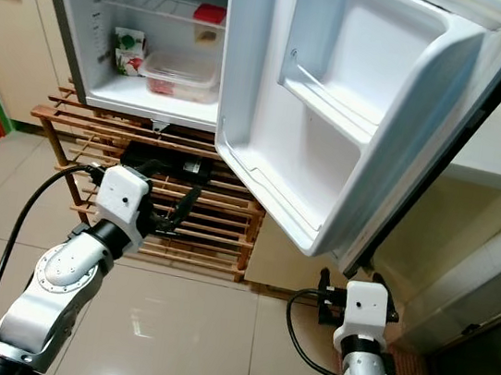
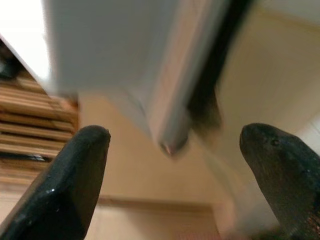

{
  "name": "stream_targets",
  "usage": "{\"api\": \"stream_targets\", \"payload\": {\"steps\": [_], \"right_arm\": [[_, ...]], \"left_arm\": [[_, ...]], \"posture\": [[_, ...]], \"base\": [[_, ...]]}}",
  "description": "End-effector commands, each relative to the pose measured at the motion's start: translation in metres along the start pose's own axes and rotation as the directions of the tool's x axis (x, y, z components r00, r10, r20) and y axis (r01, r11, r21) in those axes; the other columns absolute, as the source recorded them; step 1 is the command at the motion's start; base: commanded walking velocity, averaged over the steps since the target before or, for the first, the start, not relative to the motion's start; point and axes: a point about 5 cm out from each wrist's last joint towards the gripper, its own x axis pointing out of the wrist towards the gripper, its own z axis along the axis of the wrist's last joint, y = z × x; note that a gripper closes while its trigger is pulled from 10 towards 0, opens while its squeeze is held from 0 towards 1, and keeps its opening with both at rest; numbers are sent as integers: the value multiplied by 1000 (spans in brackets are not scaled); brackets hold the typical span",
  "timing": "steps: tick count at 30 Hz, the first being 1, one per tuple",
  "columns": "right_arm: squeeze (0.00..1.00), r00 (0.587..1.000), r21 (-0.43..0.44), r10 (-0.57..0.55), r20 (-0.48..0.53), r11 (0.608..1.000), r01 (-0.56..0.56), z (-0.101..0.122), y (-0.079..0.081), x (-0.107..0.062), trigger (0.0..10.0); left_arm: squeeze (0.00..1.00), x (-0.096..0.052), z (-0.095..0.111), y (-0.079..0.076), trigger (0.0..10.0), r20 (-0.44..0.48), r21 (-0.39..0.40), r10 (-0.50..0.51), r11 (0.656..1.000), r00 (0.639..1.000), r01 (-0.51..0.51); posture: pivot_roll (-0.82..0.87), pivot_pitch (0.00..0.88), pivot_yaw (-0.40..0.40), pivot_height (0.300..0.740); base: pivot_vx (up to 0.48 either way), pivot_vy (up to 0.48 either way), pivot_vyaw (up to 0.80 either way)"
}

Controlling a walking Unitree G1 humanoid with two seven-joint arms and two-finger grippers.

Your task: Restocking fridge

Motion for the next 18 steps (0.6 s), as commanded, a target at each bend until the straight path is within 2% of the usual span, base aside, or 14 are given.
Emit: {"api": "stream_targets", "payload": {"steps": [1,2,3,5,7,8,10,13,15,16,18], "right_arm": [[0,998,-11,-54,-22,999,54,-4,-6,2,10000],[0,996,-16,-77,-35,997,77,-5,-9,5,10000],[0,993,-27,-114,-43,993,113,-5,-20,9,10000],[0,991,-33,-130,-36,991,128,-3,-26,11,10000],[0,988,-38,-157,-16,987,156,3,-36,18,10000],[0,983,-42,-184,5,982,184,10,-45,25,10000],[0,982,-43,-191,10,981,191,12,-47,26,10000],[0,971,-71,-237,34,968,239,21,-66,39,10000],[0,962,-103,-272,25,956,273,21,-80,43,10000],[0,962,-103,-272,25,956,273,21,-80,43,10000],[0,950,-116,-313,-3,943,311,19,-92,45,10000]], "left_arm": [[0,0,-1,1,10000,-8,-2,-2,1000,1000,2],[0,1,-1,1,10000,-9,-3,-2,1000,1000,2],[0,-1,-3,1,10000,-22,-6,-18,1000,1000,18],[0,-2,-8,2,10000,-46,8,-35,999,998,35],[0,-8,-28,11,10000,-128,46,-19,999,992,25],[0,-17,-53,24,10000,-224,62,14,998,975,-1],[0,-20,-59,27,10000,-248,67,21,998,968,-4],[0,-33,-91,39,10000,-370,78,58,996,927,-32],[0,-37,-106,39,10000,-429,74,45,997,902,-14],[0,-37,-106,39,10000,-429,74,45,997,902,-14],[0,-40,-116,39,10000,-473,61,50,998,879,-24]], "posture": [[-43,0,-40,740],[-43,0,-40,740],[-43,0,-38,740],[-39,0,-40,740],[-35,0,-43,740],[-35,0,-50,740],[-37,0,-52,740],[-45,0,-60,740],[-49,0,-61,740],[-49,0,-61,740],[-56,0,-58,740]], "base": [[0,0,0],[0,0,0],[0,0,0],[0,0,0],[0,0,0],[0,0,0],[0,0,0],[0,0,0],[0,0,0],[0,0,0],[0,0,0]]}}
